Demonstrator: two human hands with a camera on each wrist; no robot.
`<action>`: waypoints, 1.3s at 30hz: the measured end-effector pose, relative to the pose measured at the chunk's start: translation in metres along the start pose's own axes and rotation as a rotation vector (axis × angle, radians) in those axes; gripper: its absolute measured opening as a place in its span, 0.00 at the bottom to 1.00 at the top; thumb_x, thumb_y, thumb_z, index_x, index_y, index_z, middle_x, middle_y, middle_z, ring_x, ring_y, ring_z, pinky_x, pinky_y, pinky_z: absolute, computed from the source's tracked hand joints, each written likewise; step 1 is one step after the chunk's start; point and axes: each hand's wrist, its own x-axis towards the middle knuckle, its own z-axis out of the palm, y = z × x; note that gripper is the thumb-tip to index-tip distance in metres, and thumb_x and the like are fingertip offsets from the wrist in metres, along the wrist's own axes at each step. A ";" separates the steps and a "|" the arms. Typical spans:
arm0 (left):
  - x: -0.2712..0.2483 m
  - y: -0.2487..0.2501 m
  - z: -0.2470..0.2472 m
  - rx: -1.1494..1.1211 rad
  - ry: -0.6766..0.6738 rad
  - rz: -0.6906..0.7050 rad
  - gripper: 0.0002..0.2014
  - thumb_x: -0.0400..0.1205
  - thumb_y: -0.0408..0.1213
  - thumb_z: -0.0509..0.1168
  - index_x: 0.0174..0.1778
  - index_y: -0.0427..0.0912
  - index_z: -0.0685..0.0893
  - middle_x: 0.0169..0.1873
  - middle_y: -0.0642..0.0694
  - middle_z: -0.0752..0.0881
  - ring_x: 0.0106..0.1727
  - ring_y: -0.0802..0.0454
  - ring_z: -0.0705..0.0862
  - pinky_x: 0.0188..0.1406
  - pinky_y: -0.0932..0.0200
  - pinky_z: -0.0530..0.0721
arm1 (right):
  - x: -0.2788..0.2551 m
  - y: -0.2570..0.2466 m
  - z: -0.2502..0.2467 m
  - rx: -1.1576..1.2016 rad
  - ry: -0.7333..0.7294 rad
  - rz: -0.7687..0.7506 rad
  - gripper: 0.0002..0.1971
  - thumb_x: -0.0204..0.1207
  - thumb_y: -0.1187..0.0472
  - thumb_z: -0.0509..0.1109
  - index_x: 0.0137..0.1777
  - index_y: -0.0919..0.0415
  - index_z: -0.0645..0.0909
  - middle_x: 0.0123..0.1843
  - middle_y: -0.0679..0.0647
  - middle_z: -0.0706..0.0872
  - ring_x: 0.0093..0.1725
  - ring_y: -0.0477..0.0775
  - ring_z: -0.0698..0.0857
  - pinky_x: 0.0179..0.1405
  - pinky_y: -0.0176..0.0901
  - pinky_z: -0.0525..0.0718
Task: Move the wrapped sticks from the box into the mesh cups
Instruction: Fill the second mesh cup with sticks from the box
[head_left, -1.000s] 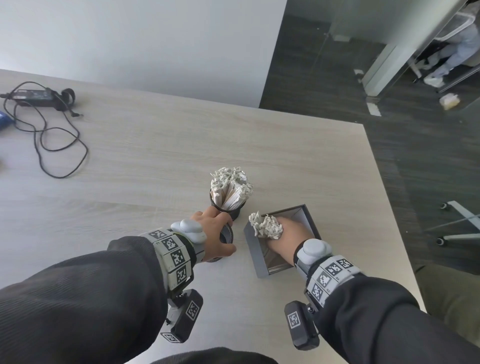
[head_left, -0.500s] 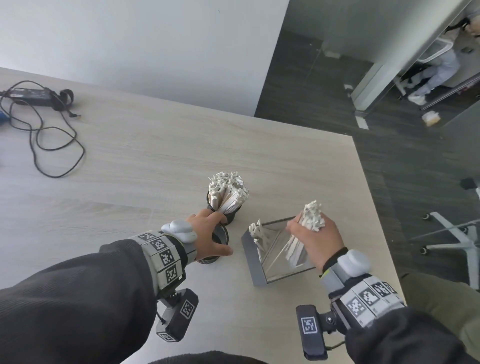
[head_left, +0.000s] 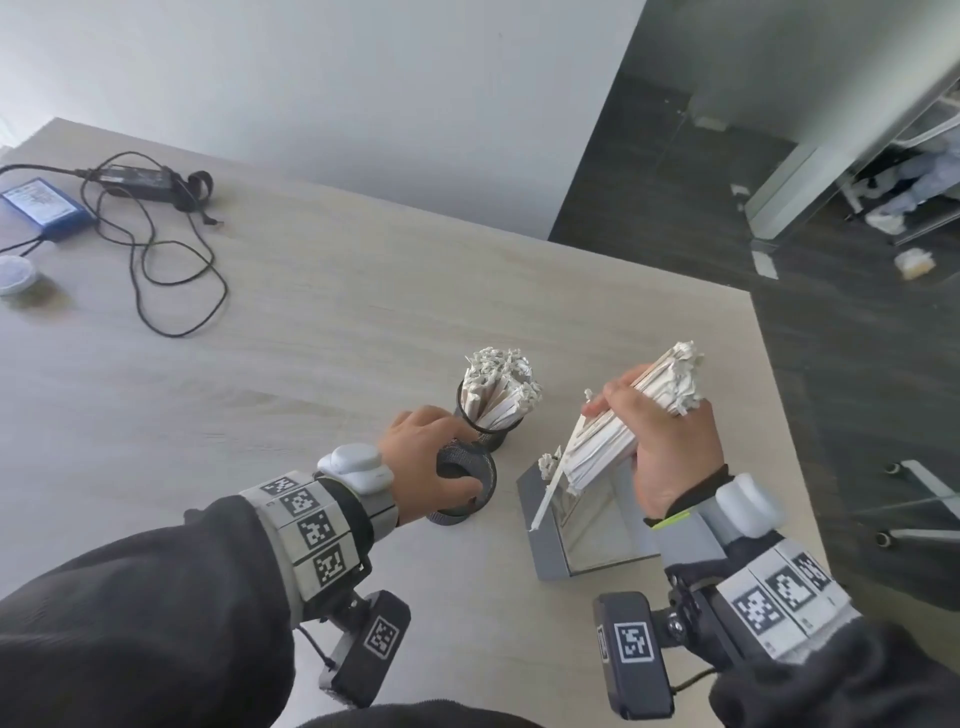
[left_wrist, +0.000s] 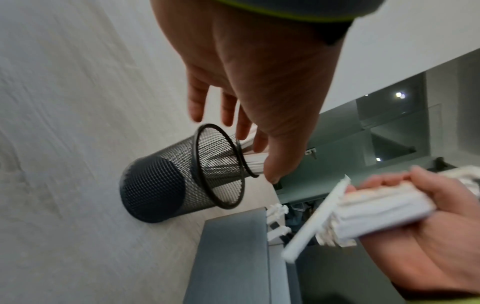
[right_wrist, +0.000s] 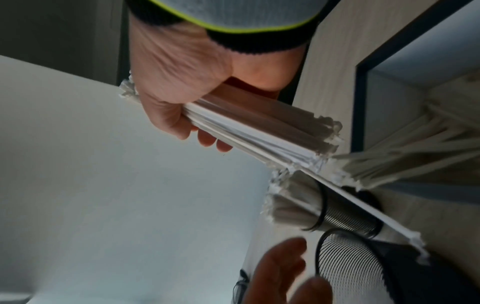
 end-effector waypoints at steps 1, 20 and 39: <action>-0.001 0.003 0.000 -0.013 0.027 0.032 0.28 0.69 0.60 0.68 0.66 0.62 0.78 0.67 0.59 0.74 0.70 0.54 0.68 0.69 0.55 0.71 | 0.000 -0.004 0.006 0.014 -0.014 -0.021 0.06 0.67 0.58 0.72 0.30 0.55 0.86 0.32 0.57 0.91 0.42 0.68 0.88 0.57 0.71 0.82; -0.007 -0.017 -0.014 -0.259 0.020 -0.122 0.14 0.74 0.37 0.68 0.51 0.61 0.83 0.43 0.60 0.86 0.46 0.59 0.85 0.39 0.70 0.76 | -0.009 0.021 0.072 0.199 -0.133 0.132 0.08 0.72 0.62 0.71 0.36 0.66 0.88 0.41 0.64 0.92 0.49 0.65 0.90 0.61 0.60 0.83; 0.006 -0.024 0.032 -0.075 0.033 0.022 0.51 0.56 0.68 0.68 0.78 0.55 0.69 0.69 0.58 0.78 0.72 0.56 0.75 0.73 0.57 0.68 | -0.044 0.081 0.112 -0.187 -0.477 0.184 0.29 0.65 0.41 0.76 0.68 0.34 0.76 0.71 0.49 0.82 0.70 0.47 0.81 0.72 0.56 0.79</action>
